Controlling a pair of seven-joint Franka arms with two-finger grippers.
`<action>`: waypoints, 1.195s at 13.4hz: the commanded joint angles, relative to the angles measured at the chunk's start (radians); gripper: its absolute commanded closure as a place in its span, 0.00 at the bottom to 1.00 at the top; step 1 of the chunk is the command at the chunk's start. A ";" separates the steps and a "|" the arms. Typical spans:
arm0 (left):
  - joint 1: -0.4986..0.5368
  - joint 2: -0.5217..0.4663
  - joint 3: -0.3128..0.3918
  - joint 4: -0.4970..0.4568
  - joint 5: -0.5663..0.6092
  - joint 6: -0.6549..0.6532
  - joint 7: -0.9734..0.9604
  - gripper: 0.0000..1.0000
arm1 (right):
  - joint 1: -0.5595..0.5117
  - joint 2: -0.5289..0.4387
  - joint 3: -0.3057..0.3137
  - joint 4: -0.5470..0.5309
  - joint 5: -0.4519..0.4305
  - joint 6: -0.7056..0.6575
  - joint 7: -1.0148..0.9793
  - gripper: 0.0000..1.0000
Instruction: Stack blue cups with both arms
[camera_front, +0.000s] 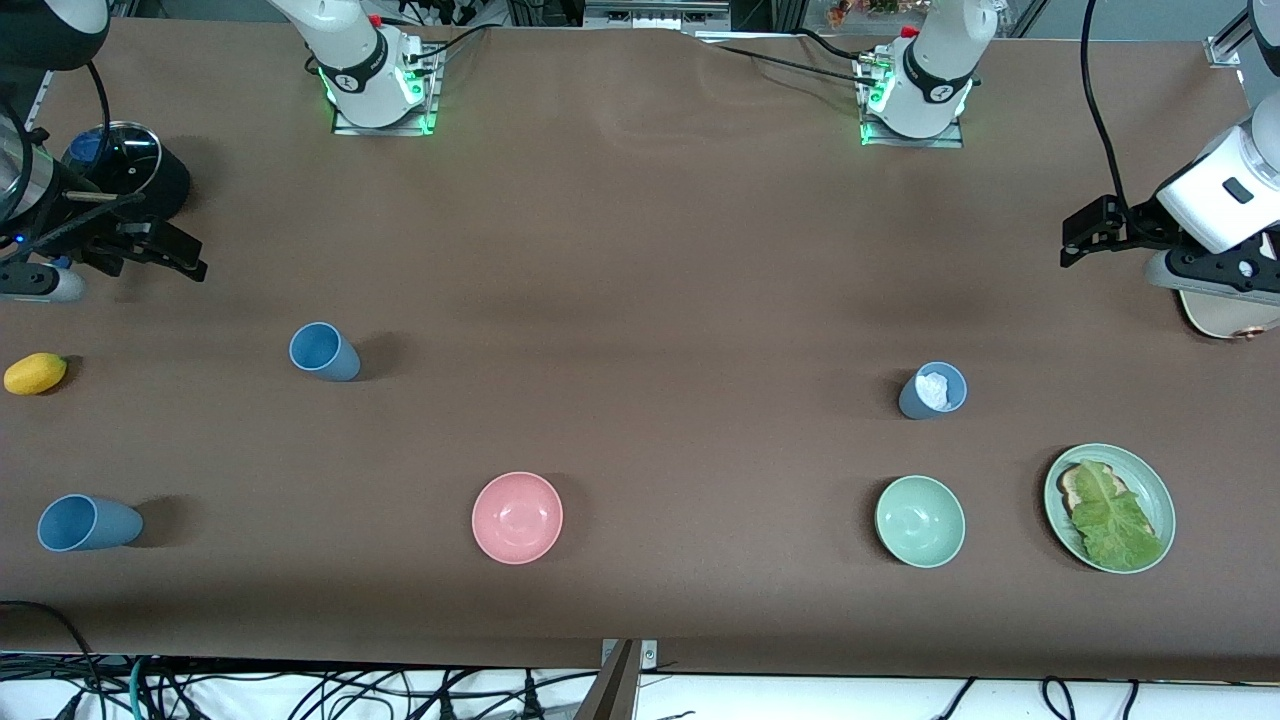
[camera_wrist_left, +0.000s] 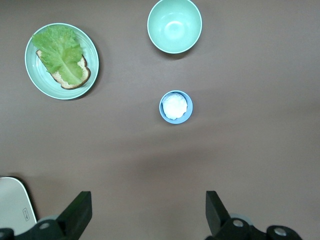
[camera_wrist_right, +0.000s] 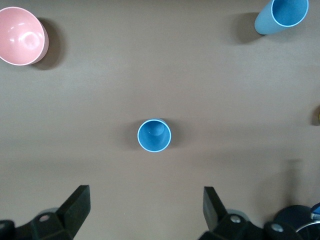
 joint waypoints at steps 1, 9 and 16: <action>0.006 0.010 -0.004 0.027 -0.021 -0.020 -0.002 0.00 | -0.014 -0.004 0.008 -0.004 0.013 -0.001 0.004 0.00; 0.009 0.010 -0.001 0.027 -0.021 -0.020 0.009 0.00 | -0.014 -0.004 0.006 -0.004 0.013 -0.001 0.002 0.00; 0.009 0.010 -0.001 0.026 -0.020 -0.020 -0.002 0.00 | -0.014 -0.005 0.006 -0.004 0.013 -0.001 0.002 0.00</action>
